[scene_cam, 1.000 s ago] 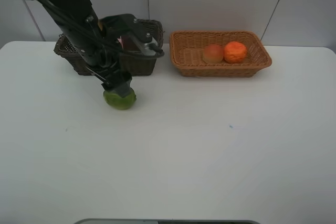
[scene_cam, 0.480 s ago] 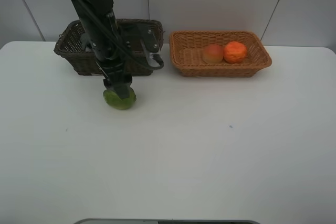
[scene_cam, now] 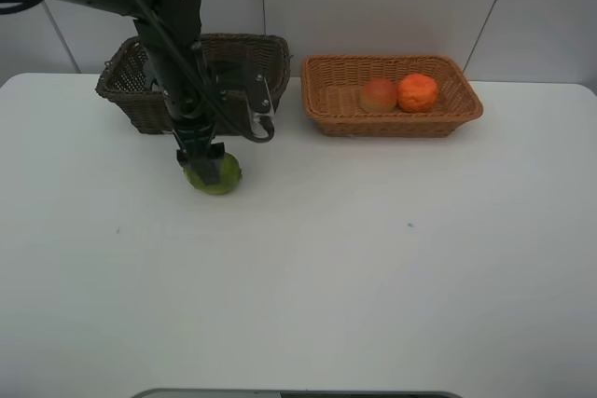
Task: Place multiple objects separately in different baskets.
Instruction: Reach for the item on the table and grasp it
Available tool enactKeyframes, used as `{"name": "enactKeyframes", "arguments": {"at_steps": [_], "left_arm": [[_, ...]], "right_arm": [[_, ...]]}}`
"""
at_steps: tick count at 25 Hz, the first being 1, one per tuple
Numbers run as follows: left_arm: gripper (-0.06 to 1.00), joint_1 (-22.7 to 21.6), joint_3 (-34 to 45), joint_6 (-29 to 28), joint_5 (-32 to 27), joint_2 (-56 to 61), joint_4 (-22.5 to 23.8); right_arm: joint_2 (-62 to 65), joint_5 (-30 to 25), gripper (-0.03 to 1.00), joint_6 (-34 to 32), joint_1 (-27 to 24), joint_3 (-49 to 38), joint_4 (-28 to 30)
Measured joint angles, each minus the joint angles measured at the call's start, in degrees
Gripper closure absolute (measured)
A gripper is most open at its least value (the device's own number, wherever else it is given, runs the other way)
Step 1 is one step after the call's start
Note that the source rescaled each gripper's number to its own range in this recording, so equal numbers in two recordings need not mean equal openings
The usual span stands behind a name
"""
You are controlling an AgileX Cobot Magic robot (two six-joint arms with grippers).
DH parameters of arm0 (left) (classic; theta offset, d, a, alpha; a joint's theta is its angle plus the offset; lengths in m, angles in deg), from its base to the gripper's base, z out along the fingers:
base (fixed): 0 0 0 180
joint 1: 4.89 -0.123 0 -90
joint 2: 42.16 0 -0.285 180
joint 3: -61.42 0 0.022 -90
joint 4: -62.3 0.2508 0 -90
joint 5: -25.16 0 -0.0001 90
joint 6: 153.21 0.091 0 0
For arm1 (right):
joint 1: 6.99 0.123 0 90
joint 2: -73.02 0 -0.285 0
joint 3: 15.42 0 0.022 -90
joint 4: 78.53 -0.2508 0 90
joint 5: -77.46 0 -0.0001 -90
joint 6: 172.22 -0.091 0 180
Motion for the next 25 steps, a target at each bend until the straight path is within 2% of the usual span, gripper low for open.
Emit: {"name": "enactKeyframes", "arguments": {"at_steps": [8,14,25], "left_arm": [[-0.04,-0.05,0.00,0.06,3.59,-2.59,-0.31],[-0.04,-0.05,0.00,0.06,3.81,-5.02,-1.83],[-0.03,-0.05,0.00,0.06,4.48,-6.17,-1.94]], "right_arm": [[0.00,0.00,0.09,0.00,0.00,0.00,0.00],[0.00,0.00,0.09,0.00,0.00,0.00,0.00],[0.00,0.00,0.09,0.00,0.00,0.00,0.00]]}}
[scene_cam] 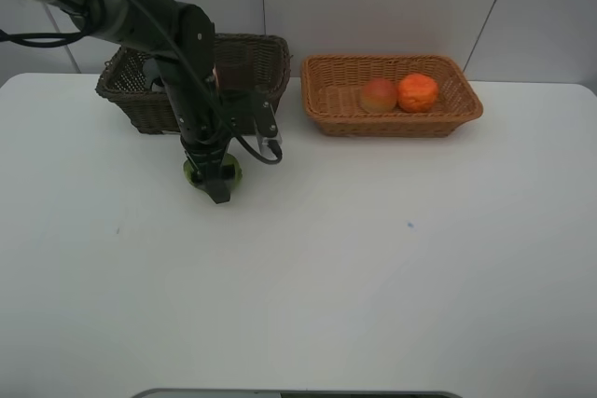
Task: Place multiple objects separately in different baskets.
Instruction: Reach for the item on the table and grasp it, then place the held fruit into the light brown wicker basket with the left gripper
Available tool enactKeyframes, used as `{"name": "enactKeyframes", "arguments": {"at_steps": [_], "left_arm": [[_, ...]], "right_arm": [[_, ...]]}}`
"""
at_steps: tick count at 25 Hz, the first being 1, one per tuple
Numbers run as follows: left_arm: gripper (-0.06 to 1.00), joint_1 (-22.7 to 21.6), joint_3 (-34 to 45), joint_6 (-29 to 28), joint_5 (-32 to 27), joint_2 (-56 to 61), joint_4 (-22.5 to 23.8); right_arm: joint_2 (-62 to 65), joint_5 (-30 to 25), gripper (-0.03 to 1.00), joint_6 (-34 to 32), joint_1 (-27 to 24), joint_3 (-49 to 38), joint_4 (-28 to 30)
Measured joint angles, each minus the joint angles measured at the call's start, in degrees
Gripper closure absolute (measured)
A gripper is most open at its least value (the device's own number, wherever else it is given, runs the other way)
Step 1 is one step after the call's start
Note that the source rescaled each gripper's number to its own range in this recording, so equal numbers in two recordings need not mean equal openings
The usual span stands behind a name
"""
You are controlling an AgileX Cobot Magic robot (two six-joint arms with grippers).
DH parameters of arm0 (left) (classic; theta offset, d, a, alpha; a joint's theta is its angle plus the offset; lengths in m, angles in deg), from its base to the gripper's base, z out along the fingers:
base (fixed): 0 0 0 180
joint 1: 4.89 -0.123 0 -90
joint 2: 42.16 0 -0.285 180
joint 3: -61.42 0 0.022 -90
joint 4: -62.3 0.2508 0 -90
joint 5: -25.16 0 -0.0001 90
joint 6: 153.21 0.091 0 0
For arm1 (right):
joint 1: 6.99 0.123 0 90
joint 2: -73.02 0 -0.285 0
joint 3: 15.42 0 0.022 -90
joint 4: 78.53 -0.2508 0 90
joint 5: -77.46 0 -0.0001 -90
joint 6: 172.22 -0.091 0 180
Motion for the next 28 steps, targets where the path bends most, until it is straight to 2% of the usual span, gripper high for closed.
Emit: {"name": "enactKeyframes", "arguments": {"at_steps": [2,3,4,25,28], "left_arm": [[0.07,0.00,0.00,0.00,0.34,0.00,0.00],[0.16,0.00,0.00,0.00,0.47,0.00,0.00],[0.16,0.00,0.00,0.00,0.51,0.00,0.00],[0.16,0.00,0.00,0.00,-0.19,0.22,-0.06],[0.16,0.66,0.00,-1.94,-0.19,2.11,-0.77]], "right_arm": [[0.00,0.00,0.09,0.00,0.00,0.00,0.00],[0.00,0.00,0.09,0.00,0.00,0.00,0.00],[0.00,0.00,0.09,0.00,0.00,0.00,0.00],[0.00,0.00,0.09,0.00,0.00,0.00,0.00],[0.00,0.00,0.09,0.00,0.00,0.00,0.00]]}}
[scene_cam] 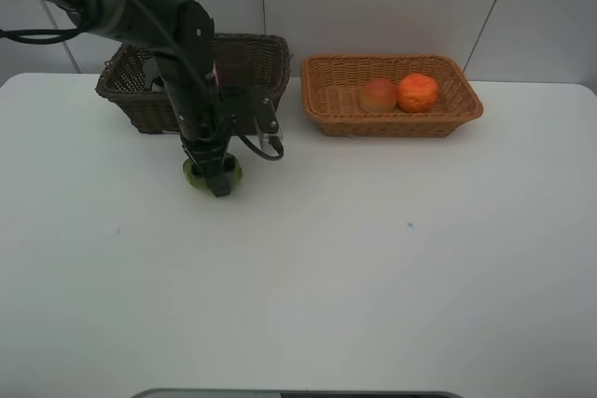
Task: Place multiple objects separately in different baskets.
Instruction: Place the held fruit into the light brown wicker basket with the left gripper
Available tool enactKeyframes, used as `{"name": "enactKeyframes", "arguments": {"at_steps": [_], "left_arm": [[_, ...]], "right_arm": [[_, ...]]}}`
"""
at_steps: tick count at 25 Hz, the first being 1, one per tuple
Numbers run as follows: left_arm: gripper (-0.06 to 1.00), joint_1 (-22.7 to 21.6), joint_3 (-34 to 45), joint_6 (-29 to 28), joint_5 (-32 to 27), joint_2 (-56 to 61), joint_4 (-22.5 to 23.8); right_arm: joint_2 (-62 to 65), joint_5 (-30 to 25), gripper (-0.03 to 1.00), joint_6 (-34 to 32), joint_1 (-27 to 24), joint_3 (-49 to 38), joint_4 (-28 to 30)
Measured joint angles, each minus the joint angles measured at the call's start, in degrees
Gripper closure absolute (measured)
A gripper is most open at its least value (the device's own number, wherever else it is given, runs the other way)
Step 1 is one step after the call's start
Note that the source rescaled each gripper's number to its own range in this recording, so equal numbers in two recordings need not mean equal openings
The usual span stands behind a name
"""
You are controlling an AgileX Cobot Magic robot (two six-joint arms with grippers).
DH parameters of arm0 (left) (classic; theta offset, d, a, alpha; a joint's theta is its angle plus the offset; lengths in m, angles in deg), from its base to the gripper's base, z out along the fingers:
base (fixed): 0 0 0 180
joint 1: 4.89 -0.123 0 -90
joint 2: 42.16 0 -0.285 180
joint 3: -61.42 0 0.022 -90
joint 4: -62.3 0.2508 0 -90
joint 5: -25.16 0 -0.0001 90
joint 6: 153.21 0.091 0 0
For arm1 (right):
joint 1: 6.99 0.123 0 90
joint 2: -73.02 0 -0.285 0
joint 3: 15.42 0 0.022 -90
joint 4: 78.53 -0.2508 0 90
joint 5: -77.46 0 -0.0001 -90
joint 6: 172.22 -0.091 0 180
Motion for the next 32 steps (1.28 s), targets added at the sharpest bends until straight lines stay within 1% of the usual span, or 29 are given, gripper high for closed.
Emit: {"name": "enactKeyframes", "arguments": {"at_steps": [3,7,10,16,17,18,21,24,26,28,31,32], "left_arm": [[0.16,1.68,-0.20,-2.95,-0.18,3.77,-3.43],[0.16,4.30,-4.02,-8.51,-2.32,5.45,-7.93],[0.16,6.10,-8.59,-14.74,-2.96,4.95,-8.55],[0.16,8.33,-21.48,-27.09,-2.10,0.52,-8.74],[0.16,8.52,-23.48,-28.75,-1.03,-0.51,-8.74],[0.16,8.52,-23.48,-28.75,-1.03,-0.51,-8.74],[0.16,9.27,-27.56,-34.65,4.49,-3.01,-7.89],[0.16,9.64,-28.38,-39.08,11.99,-4.17,-5.62],[0.16,9.71,-28.45,-40.84,16.47,-4.93,-3.71],[0.16,9.71,-28.45,-41.82,19.64,-5.93,-2.42],[0.16,9.71,-28.45,-42.40,23.92,-7.79,-2.01],[0.16,9.71,-28.45,-42.58,26.54,-9.04,-2.01]], "right_arm": [[0.00,0.00,0.09,0.00,0.00,0.00,0.00],[0.00,0.00,0.09,0.00,0.00,0.00,0.00],[0.00,0.00,0.09,0.00,0.00,0.00,0.00],[0.00,0.00,0.09,0.00,0.00,0.00,0.00],[0.00,0.00,0.09,0.00,0.00,0.00,0.00],[0.00,0.00,0.09,0.00,0.00,0.00,0.00],[0.00,0.00,0.09,0.00,0.00,0.00,0.00],[0.00,0.00,0.09,0.00,0.00,0.00,0.00],[0.00,0.00,0.09,0.00,0.00,0.00,0.00],[0.00,0.00,0.09,0.00,0.00,0.00,0.00],[0.00,0.00,0.09,0.00,0.00,0.00,0.00],[0.00,0.00,0.09,0.00,0.00,0.00,0.00]]}}
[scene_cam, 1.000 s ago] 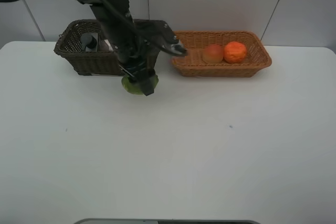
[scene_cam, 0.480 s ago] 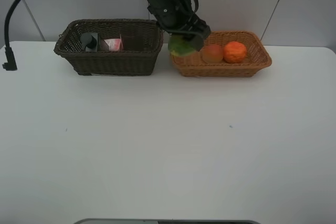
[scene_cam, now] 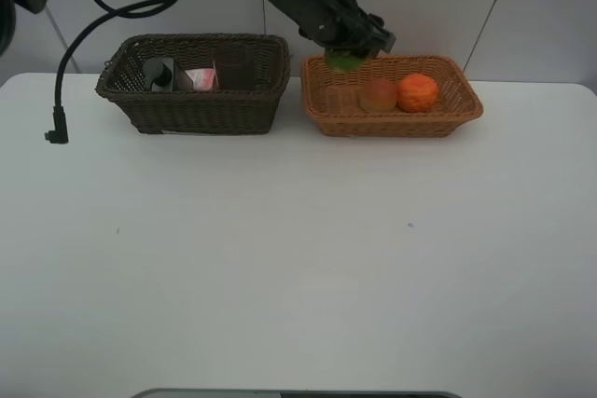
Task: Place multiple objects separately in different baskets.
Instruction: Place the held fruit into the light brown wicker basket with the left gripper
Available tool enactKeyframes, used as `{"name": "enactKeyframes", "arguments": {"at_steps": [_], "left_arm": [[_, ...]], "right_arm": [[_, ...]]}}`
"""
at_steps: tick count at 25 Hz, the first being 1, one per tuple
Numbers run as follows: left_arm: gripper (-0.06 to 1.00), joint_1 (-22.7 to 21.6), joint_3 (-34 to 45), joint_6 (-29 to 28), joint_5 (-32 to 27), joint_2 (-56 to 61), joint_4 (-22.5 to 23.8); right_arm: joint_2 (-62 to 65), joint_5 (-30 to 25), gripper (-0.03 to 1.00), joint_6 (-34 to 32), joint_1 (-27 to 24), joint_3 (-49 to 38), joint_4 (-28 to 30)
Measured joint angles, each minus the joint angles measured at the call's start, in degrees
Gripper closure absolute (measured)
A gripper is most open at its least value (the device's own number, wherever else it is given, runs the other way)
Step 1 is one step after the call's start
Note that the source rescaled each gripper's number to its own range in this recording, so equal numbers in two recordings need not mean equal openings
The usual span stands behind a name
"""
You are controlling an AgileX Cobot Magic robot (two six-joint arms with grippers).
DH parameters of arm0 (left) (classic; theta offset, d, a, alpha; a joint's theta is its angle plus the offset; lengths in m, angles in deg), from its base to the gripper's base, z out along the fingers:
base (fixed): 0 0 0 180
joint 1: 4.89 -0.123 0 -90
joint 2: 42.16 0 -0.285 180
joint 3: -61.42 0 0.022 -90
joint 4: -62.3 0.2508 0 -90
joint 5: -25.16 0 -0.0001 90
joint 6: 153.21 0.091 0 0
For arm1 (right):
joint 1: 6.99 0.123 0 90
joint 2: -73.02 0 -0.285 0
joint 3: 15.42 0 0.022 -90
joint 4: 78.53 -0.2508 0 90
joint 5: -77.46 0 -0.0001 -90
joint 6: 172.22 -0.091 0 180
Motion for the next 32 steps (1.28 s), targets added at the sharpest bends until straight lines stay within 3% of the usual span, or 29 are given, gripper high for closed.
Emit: {"name": "enactKeyframes", "arguments": {"at_steps": [11,23,28,32], "left_arm": [[0.16,-0.25,0.00,-0.05,6.85,-6.65,-0.01],[0.16,-0.79,0.00,-0.05,7.61,-7.64,-0.01],[-0.02,-0.79,0.00,-0.05,7.98,-7.64,-0.02],[-0.04,-0.79,0.00,0.51,8.00,-7.46,-0.02]], "right_arm": [[0.00,0.00,0.09,0.00,0.00,0.00,0.00],[0.00,0.00,0.09,0.00,0.00,0.00,0.00],[0.00,0.00,0.09,0.00,0.00,0.00,0.00],[0.00,0.00,0.09,0.00,0.00,0.00,0.00]]}}
